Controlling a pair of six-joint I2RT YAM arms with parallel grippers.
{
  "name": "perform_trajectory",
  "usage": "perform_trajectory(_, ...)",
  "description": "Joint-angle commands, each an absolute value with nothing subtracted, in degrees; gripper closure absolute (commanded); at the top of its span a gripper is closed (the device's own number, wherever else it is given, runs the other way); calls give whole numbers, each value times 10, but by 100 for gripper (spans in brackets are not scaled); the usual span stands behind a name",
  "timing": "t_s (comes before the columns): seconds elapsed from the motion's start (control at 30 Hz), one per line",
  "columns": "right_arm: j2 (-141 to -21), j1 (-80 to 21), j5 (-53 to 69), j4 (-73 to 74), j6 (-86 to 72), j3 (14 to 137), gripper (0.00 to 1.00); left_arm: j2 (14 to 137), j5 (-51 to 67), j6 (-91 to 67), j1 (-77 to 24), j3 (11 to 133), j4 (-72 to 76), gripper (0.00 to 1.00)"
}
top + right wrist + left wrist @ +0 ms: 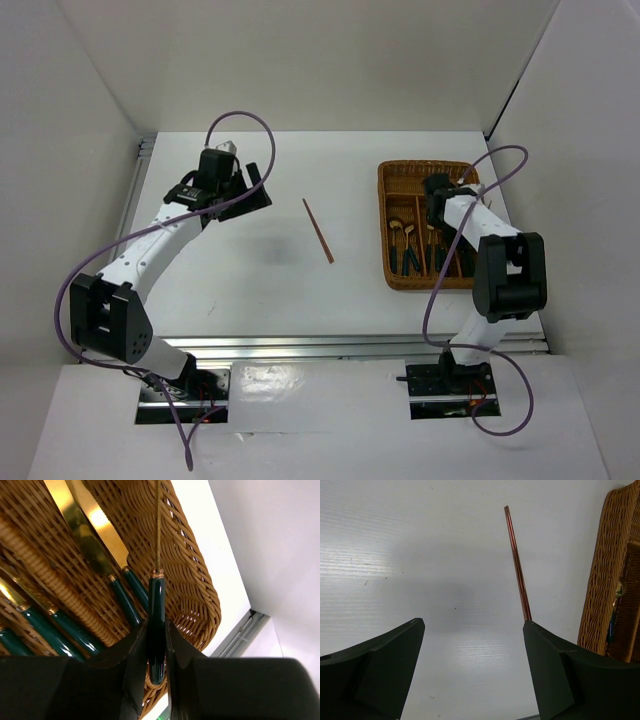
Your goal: Sort the eating utensils into containers
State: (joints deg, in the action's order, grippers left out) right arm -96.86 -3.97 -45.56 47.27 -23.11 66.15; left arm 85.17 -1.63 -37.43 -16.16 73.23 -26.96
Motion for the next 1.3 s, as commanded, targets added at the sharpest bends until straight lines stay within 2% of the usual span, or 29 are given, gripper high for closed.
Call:
perform_trajectory(0.0, -962, -38, -491, 494, -238, 679, 71, 855, -25, -358, -158, 729, -258, 5)
perform_trajectory(0.07, -962, -38, -491, 494, -238, 679, 55, 860, -20, -358, -158, 729, -258, 5)
perform_trajectory(0.13, -956, -38, -471, 494, -238, 685, 46, 866, -12, -358, -158, 729, -250, 5)
perform_trajectory(0.17, -941, -38, -464, 494, -238, 685, 38, 871, -3, -358, -158, 723, -244, 5)
perform_trajectory(0.23, -919, -38, -421, 480, -243, 692, 30, 876, 8, -358, -158, 718, -238, 5)
perform_trajectory(0.3, -872, -38, -375, 438, -208, 686, 30, 889, 8, -358, -158, 718, -232, 5)
perform_trajectory(0.4, -791, -38, -242, 373, -174, 657, 30, 905, 29, -358, -158, 718, -217, 6)
perform_trajectory(0.43, -768, -38, -152, 351, -164, 643, 30, 926, 36, -365, -158, 726, -217, 7)
perform_trajectory(0.63, -635, -48, 52, 186, -154, 508, 30, 1024, 10, -390, -228, 809, -231, 10)
perform_trajectory(0.93, -635, -54, 85, 137, -192, 455, 30, 1157, -53, -462, -276, 927, -252, 17)
perform_trajectory(1.07, -641, -54, 121, 106, -204, 432, 30, 1195, -63, -483, -298, 959, -264, 24)
perform_trajectory(1.23, -641, -54, 135, 91, -204, 414, 30, 1227, -69, -496, -316, 983, -279, 39)
perform_trajectory(1.27, -635, -54, 135, 91, -204, 414, 30, 1227, -77, -501, -316, 983, -284, 44)
